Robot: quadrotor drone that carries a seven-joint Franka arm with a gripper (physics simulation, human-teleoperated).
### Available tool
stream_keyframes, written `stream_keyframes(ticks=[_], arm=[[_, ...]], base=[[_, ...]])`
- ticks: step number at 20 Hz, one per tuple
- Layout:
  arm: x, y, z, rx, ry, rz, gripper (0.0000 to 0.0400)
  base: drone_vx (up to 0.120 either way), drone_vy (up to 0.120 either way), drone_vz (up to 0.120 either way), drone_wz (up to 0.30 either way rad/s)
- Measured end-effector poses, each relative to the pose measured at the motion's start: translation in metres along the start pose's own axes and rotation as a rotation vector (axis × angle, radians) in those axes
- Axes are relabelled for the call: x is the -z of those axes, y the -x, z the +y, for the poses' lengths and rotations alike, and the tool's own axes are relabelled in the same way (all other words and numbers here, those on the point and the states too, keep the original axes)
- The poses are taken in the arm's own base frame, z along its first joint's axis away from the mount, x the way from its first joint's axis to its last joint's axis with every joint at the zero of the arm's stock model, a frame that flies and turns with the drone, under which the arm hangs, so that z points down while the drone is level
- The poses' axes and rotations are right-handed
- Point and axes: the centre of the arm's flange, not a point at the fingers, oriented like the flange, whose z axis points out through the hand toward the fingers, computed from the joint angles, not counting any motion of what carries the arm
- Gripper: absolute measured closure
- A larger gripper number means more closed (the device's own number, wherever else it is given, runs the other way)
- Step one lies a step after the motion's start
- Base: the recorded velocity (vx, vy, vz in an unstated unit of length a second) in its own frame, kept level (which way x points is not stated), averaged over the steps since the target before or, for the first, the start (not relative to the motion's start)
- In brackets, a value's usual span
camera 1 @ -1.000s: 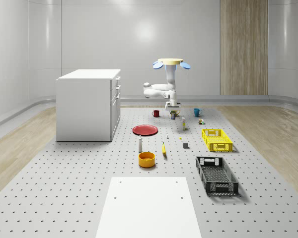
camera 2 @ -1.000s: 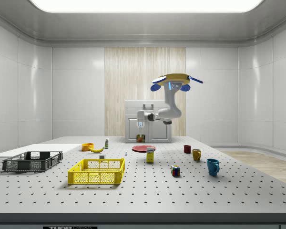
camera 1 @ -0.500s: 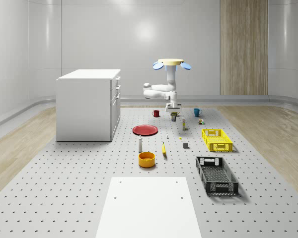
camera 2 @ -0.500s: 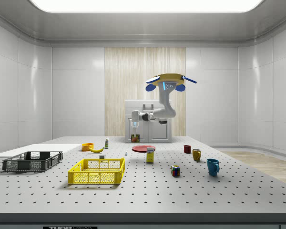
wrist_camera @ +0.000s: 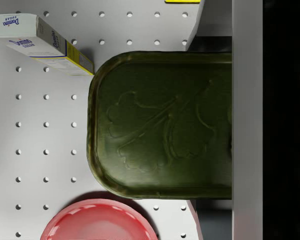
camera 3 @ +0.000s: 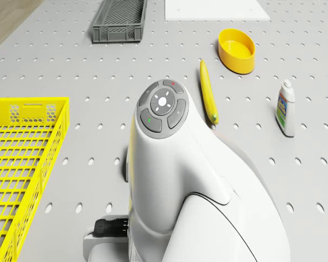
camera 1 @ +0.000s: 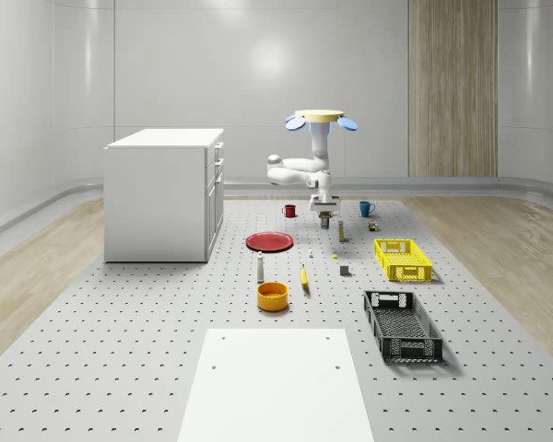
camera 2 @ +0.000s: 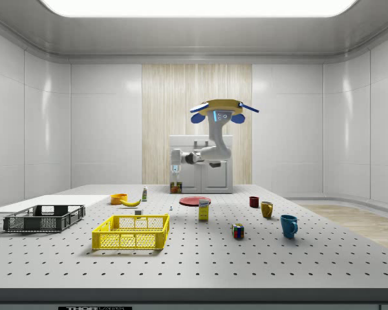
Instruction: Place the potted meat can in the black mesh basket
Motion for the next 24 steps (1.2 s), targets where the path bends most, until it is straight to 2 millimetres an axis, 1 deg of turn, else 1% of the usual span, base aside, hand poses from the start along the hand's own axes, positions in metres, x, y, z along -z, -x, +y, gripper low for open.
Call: stream_keyframes(ticks=[2, 9, 11, 13, 24], arm=[[0.0, 0.0, 0.0, 0.0, 0.0, 0.0, 0.0111], [0.0, 0.0, 0.0, 0.0, 0.0, 0.0, 0.0111], [0.0, 0.0, 0.0, 0.0, 0.0, 0.0, 0.0111], [0.0, 0.0, 0.0, 0.0, 0.0, 0.0, 0.0111], [0.0, 0.0, 0.0, 0.0, 0.0, 0.0, 0.0111]], base=[[0.12, 0.12, 0.0, 0.0], [0.12, 0.0, 0.0, 0.0], [0.12, 0.08, 0.0, 0.0], [0.12, 0.0, 0.0, 0.0], [0.12, 0.116, 0.0, 0.0]])
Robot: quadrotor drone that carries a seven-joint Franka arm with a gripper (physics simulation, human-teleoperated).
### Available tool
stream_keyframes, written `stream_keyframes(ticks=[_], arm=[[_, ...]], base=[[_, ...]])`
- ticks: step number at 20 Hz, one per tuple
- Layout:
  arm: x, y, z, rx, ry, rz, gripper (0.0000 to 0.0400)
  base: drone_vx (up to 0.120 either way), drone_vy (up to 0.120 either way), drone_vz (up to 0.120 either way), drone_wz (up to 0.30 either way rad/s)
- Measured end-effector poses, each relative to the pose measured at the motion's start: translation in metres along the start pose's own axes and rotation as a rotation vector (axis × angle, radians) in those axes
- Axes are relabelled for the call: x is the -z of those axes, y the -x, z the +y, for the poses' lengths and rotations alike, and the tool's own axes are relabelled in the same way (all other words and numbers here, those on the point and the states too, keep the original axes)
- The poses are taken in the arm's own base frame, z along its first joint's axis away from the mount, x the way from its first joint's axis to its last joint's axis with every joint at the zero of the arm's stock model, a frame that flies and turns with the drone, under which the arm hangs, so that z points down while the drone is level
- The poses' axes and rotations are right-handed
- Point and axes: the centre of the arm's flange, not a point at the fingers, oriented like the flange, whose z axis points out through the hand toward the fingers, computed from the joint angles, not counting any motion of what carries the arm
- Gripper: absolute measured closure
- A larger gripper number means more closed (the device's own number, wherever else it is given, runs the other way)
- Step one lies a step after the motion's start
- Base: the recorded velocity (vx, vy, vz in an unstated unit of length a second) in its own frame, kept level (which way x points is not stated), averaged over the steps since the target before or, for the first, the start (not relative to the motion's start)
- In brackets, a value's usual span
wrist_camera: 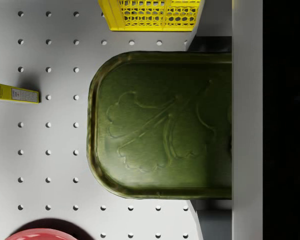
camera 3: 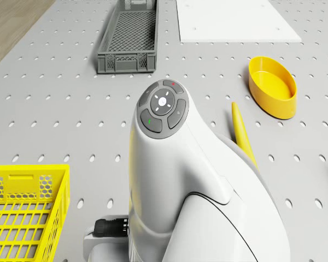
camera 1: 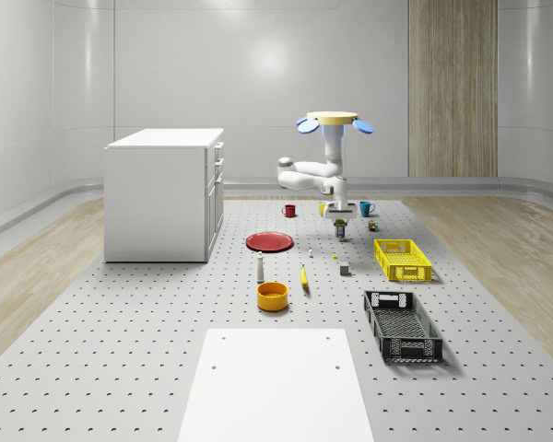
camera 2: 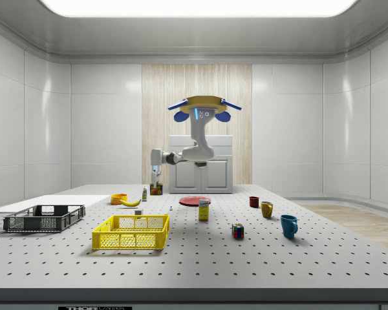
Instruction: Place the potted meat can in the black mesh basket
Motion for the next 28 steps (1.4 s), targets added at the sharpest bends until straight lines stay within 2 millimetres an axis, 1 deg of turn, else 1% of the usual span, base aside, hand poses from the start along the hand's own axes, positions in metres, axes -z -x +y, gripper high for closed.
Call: stream_keyframes(ticks=[21, 25, 28], arm=[[0.0, 0.0, 0.0, 0.0, 0.0, 0.0, 0.0111], [0.0, 0.0, 0.0, 0.0, 0.0, 0.0, 0.0111], [0.0, 0.0, 0.0, 0.0, 0.0, 0.0, 0.0111]], base=[[0.12, 0.12, 0.0, 0.0], [0.12, 0.01, 0.0, 0.0], [0.12, 0.093, 0.0, 0.0]])
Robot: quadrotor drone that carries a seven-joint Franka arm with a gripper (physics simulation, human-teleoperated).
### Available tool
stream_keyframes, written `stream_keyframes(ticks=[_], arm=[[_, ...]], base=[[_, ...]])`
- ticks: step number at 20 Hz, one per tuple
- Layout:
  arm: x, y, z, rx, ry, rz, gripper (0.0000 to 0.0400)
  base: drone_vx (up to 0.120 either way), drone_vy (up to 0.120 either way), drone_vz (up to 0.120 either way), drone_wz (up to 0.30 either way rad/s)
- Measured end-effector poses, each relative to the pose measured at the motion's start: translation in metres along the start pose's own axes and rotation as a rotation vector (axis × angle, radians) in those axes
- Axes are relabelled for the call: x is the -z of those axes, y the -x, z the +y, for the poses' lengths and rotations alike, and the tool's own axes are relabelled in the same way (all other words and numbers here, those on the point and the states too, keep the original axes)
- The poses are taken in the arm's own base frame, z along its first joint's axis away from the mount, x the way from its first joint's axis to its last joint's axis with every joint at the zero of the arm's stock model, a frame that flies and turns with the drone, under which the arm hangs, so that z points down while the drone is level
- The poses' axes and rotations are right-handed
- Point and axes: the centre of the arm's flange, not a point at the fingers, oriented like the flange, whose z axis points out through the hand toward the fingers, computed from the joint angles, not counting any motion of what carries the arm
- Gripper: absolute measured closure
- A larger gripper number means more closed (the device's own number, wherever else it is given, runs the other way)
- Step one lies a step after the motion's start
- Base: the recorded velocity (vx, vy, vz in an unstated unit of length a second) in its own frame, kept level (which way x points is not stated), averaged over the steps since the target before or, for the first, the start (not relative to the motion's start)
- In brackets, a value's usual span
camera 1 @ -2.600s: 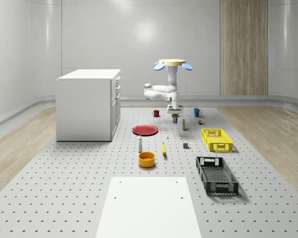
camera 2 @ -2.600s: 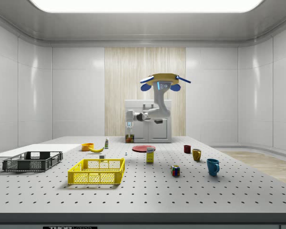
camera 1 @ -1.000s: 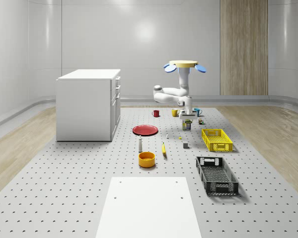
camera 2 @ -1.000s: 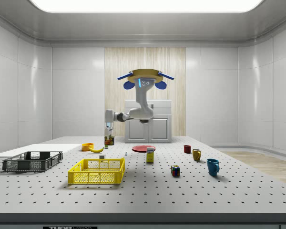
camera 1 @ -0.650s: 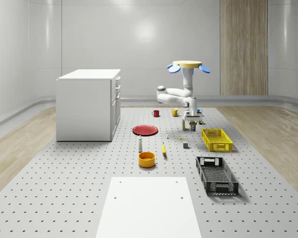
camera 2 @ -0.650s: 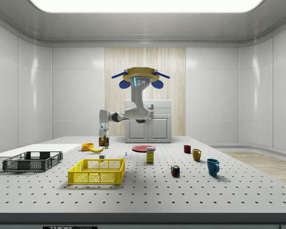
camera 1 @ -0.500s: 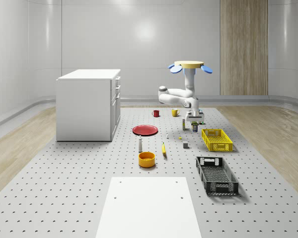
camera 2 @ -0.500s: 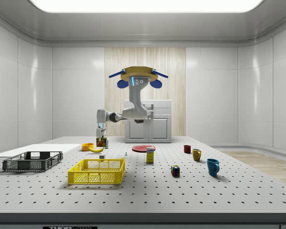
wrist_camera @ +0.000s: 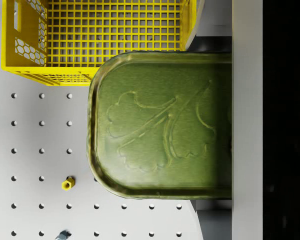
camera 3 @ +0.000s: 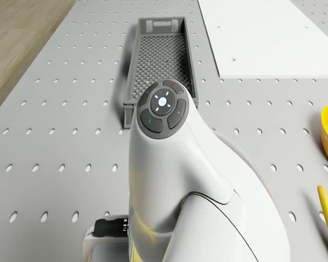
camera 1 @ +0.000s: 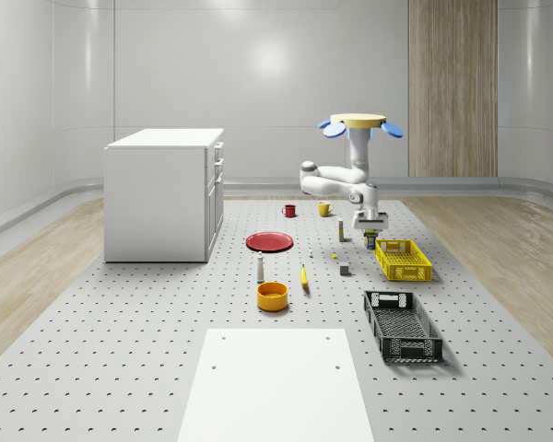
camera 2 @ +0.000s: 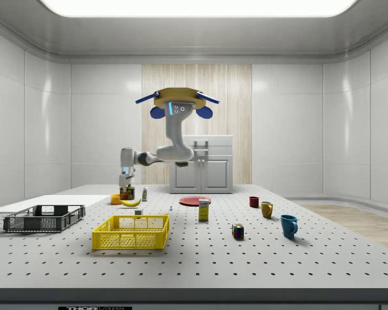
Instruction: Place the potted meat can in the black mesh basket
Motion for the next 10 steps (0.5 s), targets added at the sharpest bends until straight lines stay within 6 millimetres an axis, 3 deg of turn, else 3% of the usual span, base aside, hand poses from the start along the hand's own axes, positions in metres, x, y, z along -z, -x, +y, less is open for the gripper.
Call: stream_keyframes(ticks=[10], arm=[[0.0, 0.0, 0.0, 0.0, 0.0, 0.0, 0.0111]], base=[[0.12, 0.0, 0.0, 0.0]])
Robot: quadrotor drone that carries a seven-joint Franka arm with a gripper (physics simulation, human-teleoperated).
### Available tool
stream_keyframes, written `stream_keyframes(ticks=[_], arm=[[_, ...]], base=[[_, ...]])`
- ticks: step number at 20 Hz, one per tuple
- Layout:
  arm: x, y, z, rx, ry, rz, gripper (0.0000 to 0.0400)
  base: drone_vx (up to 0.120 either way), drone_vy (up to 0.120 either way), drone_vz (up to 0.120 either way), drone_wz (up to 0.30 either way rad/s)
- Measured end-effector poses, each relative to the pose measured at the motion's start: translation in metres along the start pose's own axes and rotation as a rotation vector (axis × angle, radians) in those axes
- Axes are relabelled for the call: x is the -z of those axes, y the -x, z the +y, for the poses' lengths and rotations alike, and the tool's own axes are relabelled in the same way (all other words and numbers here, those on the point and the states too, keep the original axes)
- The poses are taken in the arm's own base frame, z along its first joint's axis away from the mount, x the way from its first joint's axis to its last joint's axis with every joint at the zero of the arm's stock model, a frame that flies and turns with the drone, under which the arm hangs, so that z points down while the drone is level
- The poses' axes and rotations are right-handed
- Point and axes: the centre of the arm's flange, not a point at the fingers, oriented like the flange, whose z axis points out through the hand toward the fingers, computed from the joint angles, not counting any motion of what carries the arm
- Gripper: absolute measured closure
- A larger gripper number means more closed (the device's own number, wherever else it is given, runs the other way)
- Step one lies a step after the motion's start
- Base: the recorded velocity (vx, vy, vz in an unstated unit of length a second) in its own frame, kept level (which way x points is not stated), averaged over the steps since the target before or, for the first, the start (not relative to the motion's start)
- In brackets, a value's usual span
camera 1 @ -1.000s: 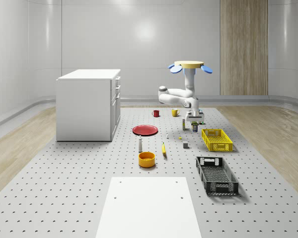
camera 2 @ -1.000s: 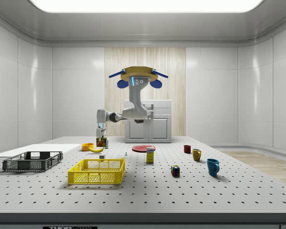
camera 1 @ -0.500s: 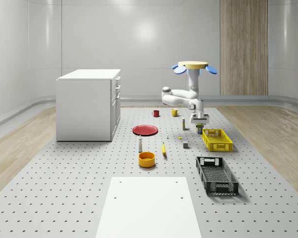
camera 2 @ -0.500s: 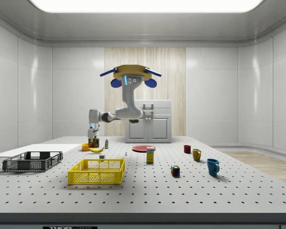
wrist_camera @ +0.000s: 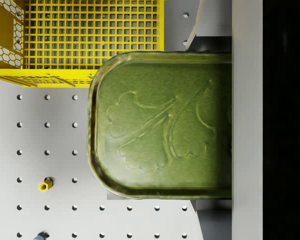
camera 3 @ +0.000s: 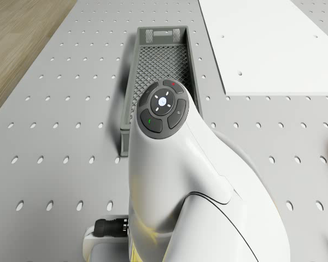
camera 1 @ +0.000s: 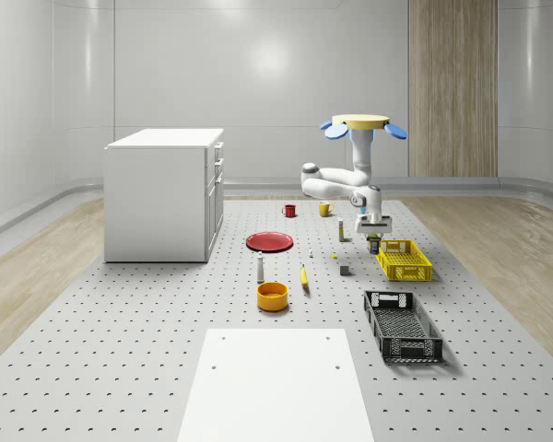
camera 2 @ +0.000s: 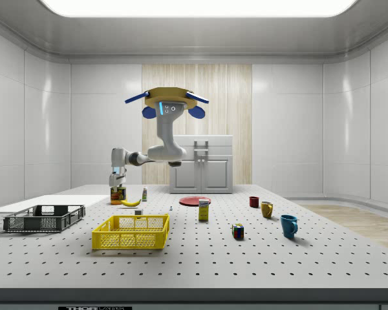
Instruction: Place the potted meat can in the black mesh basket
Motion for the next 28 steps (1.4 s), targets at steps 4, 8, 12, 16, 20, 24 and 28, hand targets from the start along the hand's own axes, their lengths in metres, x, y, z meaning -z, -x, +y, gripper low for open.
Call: stream_keyframes(ticks=[4, 8, 12, 16, 20, 24, 28], arm=[[0.0, 0.0, 0.0, 0.0, 0.0, 0.0, 0.0111], [0.0, 0.0, 0.0, 0.0, 0.0, 0.0, 0.0111], [0.0, 0.0, 0.0, 0.0, 0.0, 0.0, 0.0111], [0.0, 0.0, 0.0, 0.0, 0.0, 0.0, 0.0111], [0.0, 0.0, 0.0, 0.0, 0.0, 0.0, 0.0111], [0.0, 0.0, 0.0, 0.0, 0.0, 0.0, 0.0111], [0.0, 0.0, 0.0, 0.0, 0.0, 0.0, 0.0111]], base=[[0.12, 0.0, 0.0, 0.0], [0.12, 0.0, 0.0, 0.0], [0.12, 0.0, 0.0, 0.0], [0.12, 0.0, 0.0, 0.0], [0.12, -0.06, 0.0, 0.0], [0.12, 0.0, 0.0, 0.0], [0.12, 0.0, 0.0, 0.0]])
